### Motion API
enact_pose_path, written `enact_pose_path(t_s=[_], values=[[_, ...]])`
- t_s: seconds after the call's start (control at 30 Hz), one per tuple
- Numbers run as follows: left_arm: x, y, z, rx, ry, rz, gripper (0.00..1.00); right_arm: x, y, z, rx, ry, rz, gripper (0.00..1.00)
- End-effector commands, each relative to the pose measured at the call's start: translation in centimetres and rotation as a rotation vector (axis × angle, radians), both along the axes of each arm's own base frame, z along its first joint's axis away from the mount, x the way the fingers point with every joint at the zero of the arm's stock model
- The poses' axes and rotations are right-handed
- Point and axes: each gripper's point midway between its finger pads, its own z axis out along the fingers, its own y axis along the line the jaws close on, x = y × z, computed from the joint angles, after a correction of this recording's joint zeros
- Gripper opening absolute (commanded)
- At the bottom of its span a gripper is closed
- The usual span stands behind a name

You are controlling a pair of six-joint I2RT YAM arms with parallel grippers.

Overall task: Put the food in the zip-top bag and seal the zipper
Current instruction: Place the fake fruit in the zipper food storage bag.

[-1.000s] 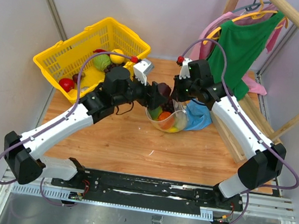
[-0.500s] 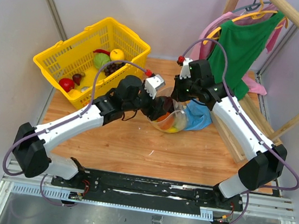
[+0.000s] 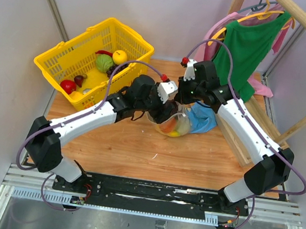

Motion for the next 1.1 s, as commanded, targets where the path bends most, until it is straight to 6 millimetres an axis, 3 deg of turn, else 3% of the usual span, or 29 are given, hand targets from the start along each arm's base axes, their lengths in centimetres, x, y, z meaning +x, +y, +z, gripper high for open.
enact_pose_path(t_s=[0.0,0.3,0.5,0.67,0.93,1.07], values=[[0.6,-1.4,0.8,0.022,-0.042,-0.062,0.78,-0.8,0.9,2.7,0.054,-0.064,0.043,0.00],[-0.3,-0.9,1.9,0.013,-0.037,-0.077,0.96,-0.6,0.8,2.6,0.048,-0.072,0.037,0.00],[-0.7,1.2,4.4,0.002,-0.063,0.011,0.98,-0.4,0.8,2.5,0.042,-0.075,0.035,0.00],[-0.6,4.1,5.8,0.011,-0.070,0.161,0.99,-0.3,0.9,2.3,0.038,-0.071,0.037,0.00],[0.5,8.7,4.5,0.035,0.057,0.388,0.97,-0.1,1.1,2.1,0.040,-0.067,0.044,0.01],[1.1,9.9,3.9,0.043,0.091,0.465,0.93,-0.1,1.2,2.1,0.041,-0.064,0.045,0.01]])
